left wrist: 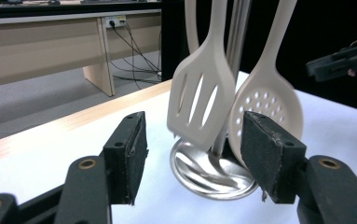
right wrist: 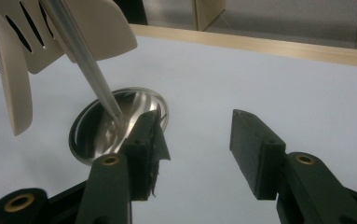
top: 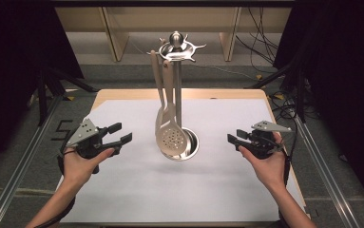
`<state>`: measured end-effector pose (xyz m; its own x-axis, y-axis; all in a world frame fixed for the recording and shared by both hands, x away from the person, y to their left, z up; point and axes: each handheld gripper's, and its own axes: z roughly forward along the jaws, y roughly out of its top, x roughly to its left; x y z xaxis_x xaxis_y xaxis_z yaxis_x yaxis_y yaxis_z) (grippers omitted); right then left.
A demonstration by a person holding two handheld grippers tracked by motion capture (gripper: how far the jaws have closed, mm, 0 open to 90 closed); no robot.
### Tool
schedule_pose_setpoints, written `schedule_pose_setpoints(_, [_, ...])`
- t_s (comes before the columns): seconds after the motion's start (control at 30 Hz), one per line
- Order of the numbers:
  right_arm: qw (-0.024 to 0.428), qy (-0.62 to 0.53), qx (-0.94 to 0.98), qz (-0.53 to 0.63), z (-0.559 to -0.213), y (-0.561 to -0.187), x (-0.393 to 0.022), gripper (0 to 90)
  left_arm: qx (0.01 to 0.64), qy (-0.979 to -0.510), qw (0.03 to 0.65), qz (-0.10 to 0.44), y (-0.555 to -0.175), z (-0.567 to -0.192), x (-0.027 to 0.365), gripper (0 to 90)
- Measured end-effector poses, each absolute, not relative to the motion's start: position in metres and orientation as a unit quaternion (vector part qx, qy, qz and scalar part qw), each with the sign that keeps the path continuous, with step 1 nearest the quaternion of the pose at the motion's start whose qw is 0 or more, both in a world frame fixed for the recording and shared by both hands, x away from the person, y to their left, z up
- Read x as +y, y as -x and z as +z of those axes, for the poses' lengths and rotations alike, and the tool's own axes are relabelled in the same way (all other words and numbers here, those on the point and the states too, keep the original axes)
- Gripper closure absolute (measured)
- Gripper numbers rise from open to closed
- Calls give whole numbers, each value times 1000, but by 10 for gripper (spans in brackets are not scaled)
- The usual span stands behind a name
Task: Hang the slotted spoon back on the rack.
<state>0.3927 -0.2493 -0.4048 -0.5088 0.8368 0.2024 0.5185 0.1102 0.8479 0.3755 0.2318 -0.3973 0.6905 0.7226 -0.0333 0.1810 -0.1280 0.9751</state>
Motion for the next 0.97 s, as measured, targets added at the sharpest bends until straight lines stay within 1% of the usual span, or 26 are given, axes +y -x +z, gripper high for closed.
schedule_pose_setpoints(0.13, [167, -467, 726, 477, -405, -393, -249, 535, 319, -715, 576, 235, -377, -406, 233, 404])
schedule_pose_setpoints(0.17, [174, -464, 727, 475, -406, -394, -250, 535, 320, -718, 571, 236, -377, -408, 234, 404])
schedule_pose_setpoints(0.23, [175, -464, 730, 470, -405, -393, -251, 535, 326, -717, 570, 235, -377, -414, 234, 404])
schedule_pose_setpoints(0.27, [186, -454, 734, 470, -406, -395, -252, 535, 325, -716, 572, 233, -378, -416, 234, 404])
schedule_pose_setpoints(0.33, [169, -472, 728, 469, -405, -392, -250, 534, 329, -717, 569, 233, -378, -421, 234, 404])
schedule_pose_setpoints(0.37, [183, -459, 732, 469, -406, -394, -253, 535, 329, -715, 572, 231, -378, -423, 234, 404])
schedule_pose_setpoints(0.43, [186, -457, 730, 473, -408, -396, -252, 535, 332, -715, 569, 233, -377, -427, 235, 404])
schedule_pose_setpoints(0.47, [175, -464, 726, 477, -408, -394, -251, 535, 334, -716, 566, 235, -377, -429, 236, 405])
schedule_pose_setpoints(0.5, [175, -466, 726, 475, -408, -394, -251, 534, 336, -714, 568, 235, -376, -430, 236, 404])
schedule_pose_setpoints(0.53, [185, -456, 732, 472, -409, -396, -253, 535, 335, -714, 568, 236, -376, -432, 237, 404])
schedule_pose_setpoints(0.57, [170, -473, 725, 470, -408, -393, -250, 535, 338, -712, 568, 236, -375, -435, 238, 404])
schedule_pose_setpoints(0.63, [172, -469, 726, 472, -408, -393, -250, 535, 341, -710, 568, 238, -374, -439, 238, 406])
schedule_pose_setpoints(0.67, [165, -473, 728, 468, -408, -392, -250, 535, 341, -713, 565, 237, -373, -441, 238, 406])
schedule_pose_setpoints(0.87, [167, -468, 727, 473, -411, -392, -250, 534, 339, -709, 567, 246, -374, -442, 238, 407])
schedule_pose_setpoints(0.97, [180, -454, 734, 471, -413, -394, -252, 534, 338, -711, 564, 250, -374, -442, 240, 409])
